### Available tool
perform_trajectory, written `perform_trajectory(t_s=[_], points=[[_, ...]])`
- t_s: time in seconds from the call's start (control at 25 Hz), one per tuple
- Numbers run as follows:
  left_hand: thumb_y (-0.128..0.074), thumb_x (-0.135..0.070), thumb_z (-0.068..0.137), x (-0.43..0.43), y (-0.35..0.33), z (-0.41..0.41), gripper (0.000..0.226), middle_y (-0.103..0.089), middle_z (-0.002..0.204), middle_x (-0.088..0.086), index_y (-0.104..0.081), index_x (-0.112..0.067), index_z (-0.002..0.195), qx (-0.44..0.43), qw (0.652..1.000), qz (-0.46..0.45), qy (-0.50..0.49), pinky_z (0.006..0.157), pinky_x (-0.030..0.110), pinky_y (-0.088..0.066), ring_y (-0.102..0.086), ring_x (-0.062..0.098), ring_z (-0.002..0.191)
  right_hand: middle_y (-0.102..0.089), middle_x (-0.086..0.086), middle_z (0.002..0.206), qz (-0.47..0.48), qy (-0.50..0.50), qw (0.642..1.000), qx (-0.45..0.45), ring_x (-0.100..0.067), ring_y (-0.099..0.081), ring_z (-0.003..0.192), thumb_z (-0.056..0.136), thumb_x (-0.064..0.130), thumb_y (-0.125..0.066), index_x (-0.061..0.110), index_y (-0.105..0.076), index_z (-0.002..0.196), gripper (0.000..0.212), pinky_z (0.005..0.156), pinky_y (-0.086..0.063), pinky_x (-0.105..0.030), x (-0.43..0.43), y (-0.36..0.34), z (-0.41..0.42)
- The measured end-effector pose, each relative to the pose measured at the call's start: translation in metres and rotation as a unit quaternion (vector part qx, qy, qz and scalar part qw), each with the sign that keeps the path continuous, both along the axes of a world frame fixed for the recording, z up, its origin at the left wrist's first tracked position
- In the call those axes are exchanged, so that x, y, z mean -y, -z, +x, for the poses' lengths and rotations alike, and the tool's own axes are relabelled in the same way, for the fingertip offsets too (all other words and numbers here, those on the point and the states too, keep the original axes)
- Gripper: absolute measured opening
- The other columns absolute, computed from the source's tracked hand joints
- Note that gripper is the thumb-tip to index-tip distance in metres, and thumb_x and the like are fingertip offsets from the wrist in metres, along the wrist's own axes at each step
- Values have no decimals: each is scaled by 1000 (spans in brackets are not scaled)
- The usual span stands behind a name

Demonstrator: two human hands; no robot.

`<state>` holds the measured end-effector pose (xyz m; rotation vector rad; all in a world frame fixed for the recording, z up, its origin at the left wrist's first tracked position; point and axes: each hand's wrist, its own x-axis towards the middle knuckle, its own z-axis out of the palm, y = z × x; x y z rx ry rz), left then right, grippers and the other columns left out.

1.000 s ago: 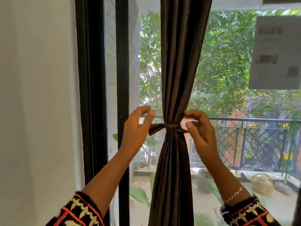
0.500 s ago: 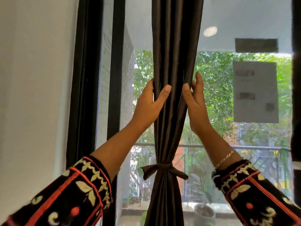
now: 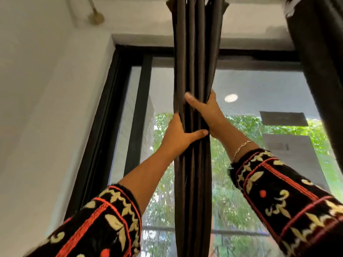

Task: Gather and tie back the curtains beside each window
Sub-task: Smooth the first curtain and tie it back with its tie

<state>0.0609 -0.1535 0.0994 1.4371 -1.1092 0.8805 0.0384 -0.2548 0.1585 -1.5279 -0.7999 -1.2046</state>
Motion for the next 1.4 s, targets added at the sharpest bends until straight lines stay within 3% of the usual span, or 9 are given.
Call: perform_trajectory(t_s=[0.2,0.32,0.4,0.52,0.76,0.92,1.16,1.32,1.4], points=[[-73,-16,77,-39,0,16,65,-52,115,-11,-35,-26,127,-1,999,18,37,69,1,-44,-54,8,106,-24,-15,151,-106,223,969,3,-32,-35,133,87,0,-53,13,6,148,86,105,-34,-37,-56,-15,21],[-73,-12,77,-82,-5,25,81,-48,132,-6,-24,-24,140,14,999,31,22,91,18,-44,-49,12,120,-15,-17,154,-127,244,961,-25,-35,-32,134,87,-8,-39,19,11,147,82,103,-33,-38,-105,-26,26],[-74,-9,76,-115,-14,30,87,-45,138,-3,-19,-22,143,28,999,22,-3,95,24,-42,-47,13,123,-15,-17,154,-132,238,962,-23,-36,-34,132,88,-8,-36,20,11,147,80,104,-35,-40,-143,-34,28],[-72,-8,77,-172,-26,38,95,-39,140,-4,-9,-19,147,38,998,6,-44,78,8,-38,-43,6,115,-16,-18,153,-144,226,963,-29,-37,-34,130,89,-7,-36,21,10,147,79,103,-34,-39,-205,-47,34],[-68,-5,79,-283,-28,52,89,-41,142,3,-10,-19,146,20,997,-21,-76,92,27,-43,-47,21,123,-9,-14,155,-177,176,966,-60,-36,-29,134,91,-5,-35,23,10,147,78,108,-31,-38,-321,-52,50],[-66,-2,79,-327,-16,58,85,-40,142,4,-14,-19,144,18,997,-32,-73,97,29,-41,-46,22,126,-27,-19,146,-174,154,969,-83,-36,-41,123,91,-4,-37,30,10,146,80,96,-40,-36,-366,-44,63],[-69,-12,80,-334,13,60,84,-44,137,0,-14,-23,143,-23,998,-5,-59,88,18,-43,-50,14,115,-37,-13,142,-100,145,984,-38,-30,-44,122,82,-6,-48,21,-3,148,85,98,-41,-32,-346,-19,67],[-67,-15,83,-316,36,54,83,-49,132,4,-12,-21,144,-77,994,2,-80,95,30,-46,-55,21,114,-51,-4,120,-89,157,984,2,-24,-53,109,81,-1,-55,17,-24,141,70,75,-46,-15,-310,6,57],[-66,-13,83,-308,47,51,76,-52,130,6,-19,-19,142,-89,992,-8,-92,93,30,-48,-57,21,111,-50,1,118,-95,165,982,6,-18,-52,110,84,5,-58,17,-28,140,65,80,-43,-15,-294,24,55]])
